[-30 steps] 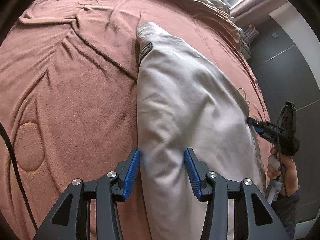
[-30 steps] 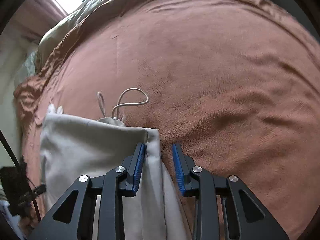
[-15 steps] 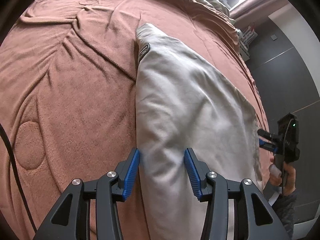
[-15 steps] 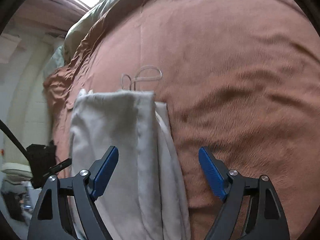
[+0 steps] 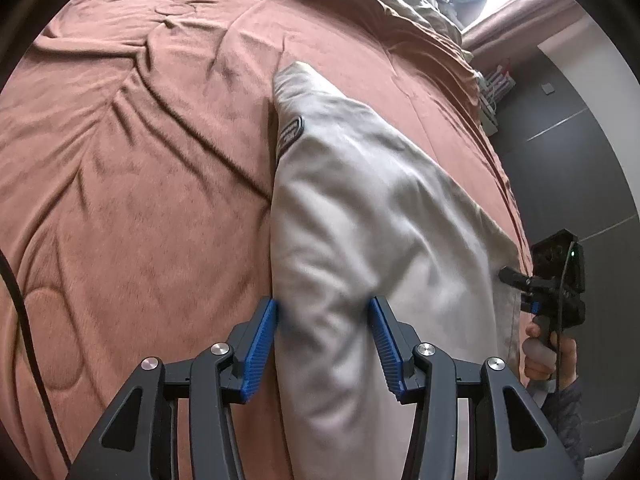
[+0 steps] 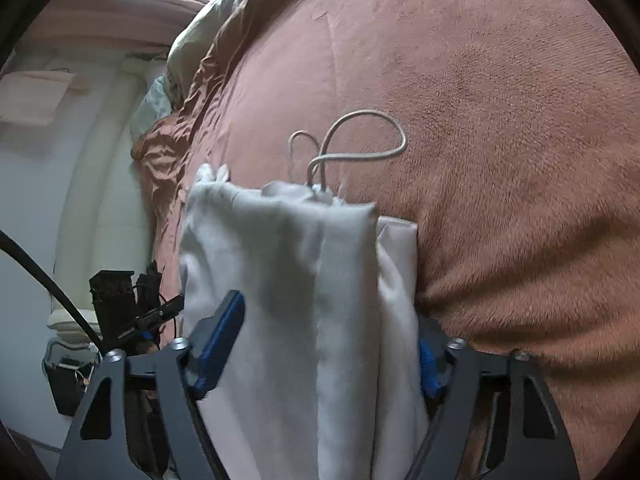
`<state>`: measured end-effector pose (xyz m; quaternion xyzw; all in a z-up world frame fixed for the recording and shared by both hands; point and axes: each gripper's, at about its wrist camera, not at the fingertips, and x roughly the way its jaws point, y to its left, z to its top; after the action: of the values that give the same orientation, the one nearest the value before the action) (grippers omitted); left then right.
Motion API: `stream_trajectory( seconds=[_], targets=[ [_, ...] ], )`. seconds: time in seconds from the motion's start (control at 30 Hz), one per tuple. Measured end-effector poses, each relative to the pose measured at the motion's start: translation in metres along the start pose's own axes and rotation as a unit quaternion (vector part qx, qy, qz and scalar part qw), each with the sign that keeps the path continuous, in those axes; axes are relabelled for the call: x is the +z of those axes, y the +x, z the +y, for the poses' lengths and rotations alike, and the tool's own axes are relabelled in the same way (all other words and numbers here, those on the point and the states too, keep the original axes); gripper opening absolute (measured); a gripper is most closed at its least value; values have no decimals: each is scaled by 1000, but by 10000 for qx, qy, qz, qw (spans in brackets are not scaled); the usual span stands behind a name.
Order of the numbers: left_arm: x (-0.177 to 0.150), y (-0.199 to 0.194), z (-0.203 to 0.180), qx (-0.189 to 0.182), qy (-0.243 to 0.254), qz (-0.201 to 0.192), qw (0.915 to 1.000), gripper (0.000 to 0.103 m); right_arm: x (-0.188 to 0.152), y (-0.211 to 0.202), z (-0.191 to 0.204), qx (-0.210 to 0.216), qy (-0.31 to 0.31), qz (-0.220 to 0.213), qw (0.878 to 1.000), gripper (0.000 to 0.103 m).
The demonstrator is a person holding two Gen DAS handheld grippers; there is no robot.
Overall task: Fold large clothes
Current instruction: 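Grasp the folded jacket end with the left tool while the right tool grasps the drawstring end, then lift the folded jacket off the bed with both tools and carry it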
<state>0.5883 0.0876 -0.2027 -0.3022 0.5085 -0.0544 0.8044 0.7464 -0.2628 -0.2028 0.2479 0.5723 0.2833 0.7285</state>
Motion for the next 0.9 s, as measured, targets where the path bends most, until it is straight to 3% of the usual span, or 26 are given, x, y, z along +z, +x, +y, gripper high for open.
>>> stream_trajectory(
  seconds=[0.13,0.47,0.5,0.63,0.77,0.9],
  targets=[
    [9,5,1,55,-3,-49,10000,51,-4,-2,6,22,-75,76,9999,43],
    [20,15,7,49,-202,-86,9997,51,5,6,15,-211,-28,241,9995,42],
    [20,14,8,48,-215,-101,9997,49,4,6,19,-274,-90,188,9994,40],
    [21,8,-1,53,-133,-186,9997,29,-10,-6,37,-334,-237,30,9992,15],
    [17,-8,-11,70,35,-359,9993,19,-27,-19,64,-461,-454,-193,9977,10],
    [12,-38,-24,-53,180,-600,9980,17,-52,-39,90,-459,-603,-483,9960,8]
  ],
)
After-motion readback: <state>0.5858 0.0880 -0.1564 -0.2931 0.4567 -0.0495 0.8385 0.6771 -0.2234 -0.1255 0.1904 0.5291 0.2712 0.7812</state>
